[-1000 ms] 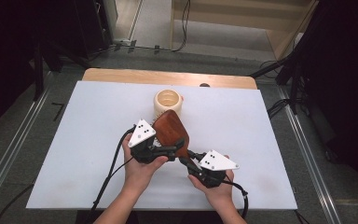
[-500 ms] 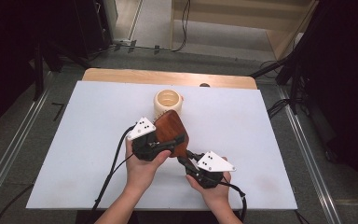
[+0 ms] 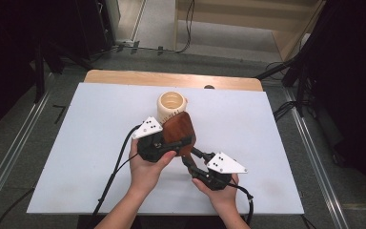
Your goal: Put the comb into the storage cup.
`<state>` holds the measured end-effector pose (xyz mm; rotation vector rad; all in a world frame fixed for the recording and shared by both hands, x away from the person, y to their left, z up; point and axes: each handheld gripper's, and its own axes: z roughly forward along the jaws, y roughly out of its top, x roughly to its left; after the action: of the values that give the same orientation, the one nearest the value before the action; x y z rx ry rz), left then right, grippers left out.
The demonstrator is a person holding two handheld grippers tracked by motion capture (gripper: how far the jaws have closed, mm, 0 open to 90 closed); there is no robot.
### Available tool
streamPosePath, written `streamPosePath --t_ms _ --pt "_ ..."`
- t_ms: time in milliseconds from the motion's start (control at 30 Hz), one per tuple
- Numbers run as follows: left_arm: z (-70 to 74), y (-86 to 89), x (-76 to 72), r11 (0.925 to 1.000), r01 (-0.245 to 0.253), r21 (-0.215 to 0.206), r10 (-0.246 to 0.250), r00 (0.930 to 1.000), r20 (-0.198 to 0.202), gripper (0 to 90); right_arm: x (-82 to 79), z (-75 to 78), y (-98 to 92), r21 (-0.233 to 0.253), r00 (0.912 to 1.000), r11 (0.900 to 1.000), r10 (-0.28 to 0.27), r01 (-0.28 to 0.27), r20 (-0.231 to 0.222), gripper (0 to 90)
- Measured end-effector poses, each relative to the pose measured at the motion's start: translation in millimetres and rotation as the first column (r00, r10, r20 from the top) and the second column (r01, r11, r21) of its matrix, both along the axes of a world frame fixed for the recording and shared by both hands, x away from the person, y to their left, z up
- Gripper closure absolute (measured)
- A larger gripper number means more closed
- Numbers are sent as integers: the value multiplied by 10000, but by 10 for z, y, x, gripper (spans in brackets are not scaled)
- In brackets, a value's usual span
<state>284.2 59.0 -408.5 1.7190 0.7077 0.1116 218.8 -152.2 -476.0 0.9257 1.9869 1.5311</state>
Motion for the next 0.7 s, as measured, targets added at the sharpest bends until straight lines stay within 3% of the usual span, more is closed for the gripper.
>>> streamPosePath --t_ms 267,367,433,533,600,700 --pt "17 23 49 9996 -94 262 91 9999 123 557 -9 29 -92 -69 9999 9999 151 -151 -75 338" --pt "29 51 77 9996 -143 225 139 9997 188 557 -12 33 -187 174 9999 9998 85 -83 -87 221" --pt "37 74 99 9997 -172 155 169 9997 147 556 -8 34 -242 83 9999 10000 -3 4 -160 99" --pt "43 99 131 9994 -280 197 277 9995 163 557 -10 23 -345 172 9998 9998 130 -127 -178 75" --pt "42 108 149 9993 -331 198 328 9994 143 557 -10 9 -425 351 9995 9993 98 -87 -298 5" --pt "43 119 168 9991 -367 196 364 9992 183 557 -18 -18 -533 492 9994 9987 121 -105 -320 0"
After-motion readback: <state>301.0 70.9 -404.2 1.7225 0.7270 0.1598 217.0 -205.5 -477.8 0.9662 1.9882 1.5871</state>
